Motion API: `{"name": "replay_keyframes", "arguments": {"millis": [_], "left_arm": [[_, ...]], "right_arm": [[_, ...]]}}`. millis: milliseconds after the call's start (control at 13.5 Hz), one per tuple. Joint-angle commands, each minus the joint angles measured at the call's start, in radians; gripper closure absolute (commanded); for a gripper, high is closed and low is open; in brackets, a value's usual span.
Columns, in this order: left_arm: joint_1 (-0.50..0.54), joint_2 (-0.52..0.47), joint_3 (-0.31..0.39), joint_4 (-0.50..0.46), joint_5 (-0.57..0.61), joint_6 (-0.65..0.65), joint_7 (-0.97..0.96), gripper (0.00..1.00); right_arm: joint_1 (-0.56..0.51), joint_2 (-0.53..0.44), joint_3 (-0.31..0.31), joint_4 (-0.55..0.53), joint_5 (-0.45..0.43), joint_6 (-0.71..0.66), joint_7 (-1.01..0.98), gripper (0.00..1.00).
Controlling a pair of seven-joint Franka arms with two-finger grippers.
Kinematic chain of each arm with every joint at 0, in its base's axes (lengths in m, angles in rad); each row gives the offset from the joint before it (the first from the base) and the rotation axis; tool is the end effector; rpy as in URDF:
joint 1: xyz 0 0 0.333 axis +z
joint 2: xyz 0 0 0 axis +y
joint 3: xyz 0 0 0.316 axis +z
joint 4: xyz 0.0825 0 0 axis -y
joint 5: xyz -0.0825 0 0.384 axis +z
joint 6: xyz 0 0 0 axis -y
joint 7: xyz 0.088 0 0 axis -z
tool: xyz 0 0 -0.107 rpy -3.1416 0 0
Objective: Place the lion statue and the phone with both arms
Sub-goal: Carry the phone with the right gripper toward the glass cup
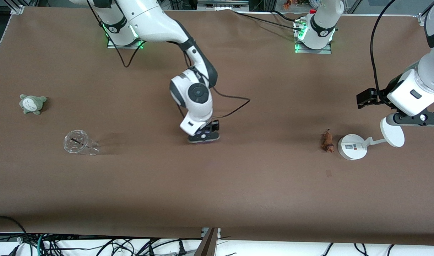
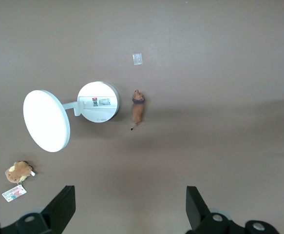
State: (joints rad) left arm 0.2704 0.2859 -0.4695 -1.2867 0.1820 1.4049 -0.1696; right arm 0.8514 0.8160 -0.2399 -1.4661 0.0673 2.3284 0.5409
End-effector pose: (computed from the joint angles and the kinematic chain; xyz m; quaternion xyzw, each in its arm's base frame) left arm 0.6136 -0.0574 0.5898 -0.9972 0.0021 0.0634 0.0385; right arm 0.5751 0.4439 0.2106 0.9962 0.0524 0.0619 0.0320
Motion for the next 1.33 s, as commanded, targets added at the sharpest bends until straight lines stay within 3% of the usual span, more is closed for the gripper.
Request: {"name": "replay_keyframes", "arguments": {"millis": [0,222,370,593,1259], "left_arm": [[-0.147,-0.127,0.203,-0.145,-0.059,0.086,0.021,0.0],[-0.262,-0.284,0.392,-0.36,-0.191,0.245,0.021,0.0],[-0.284,-0.355,0.407,-0.446,-0.187,0.318,0.019,0.0],[-0.28,-0.321,0.405,-0.413,-0.179,0.275,0.024,0.0],[-0.278,-0.284,0.393,-0.376,-0.124,0.261,0.024,0.0]], "right_arm": [[-0.003,-0.024,-0.096,-0.002,0.006,-0.043,-0.015,0.46],[-0.087,-0.024,-0.121,0.001,0.02,-0.095,-0.091,0.46],[-0.133,-0.024,-0.122,0.001,0.08,-0.103,-0.134,0.46],[-0.215,-0.024,-0.122,0.0,0.135,-0.136,-0.22,0.46],[-0.345,-0.024,-0.122,-0.008,0.141,-0.228,-0.452,0.46]]}}
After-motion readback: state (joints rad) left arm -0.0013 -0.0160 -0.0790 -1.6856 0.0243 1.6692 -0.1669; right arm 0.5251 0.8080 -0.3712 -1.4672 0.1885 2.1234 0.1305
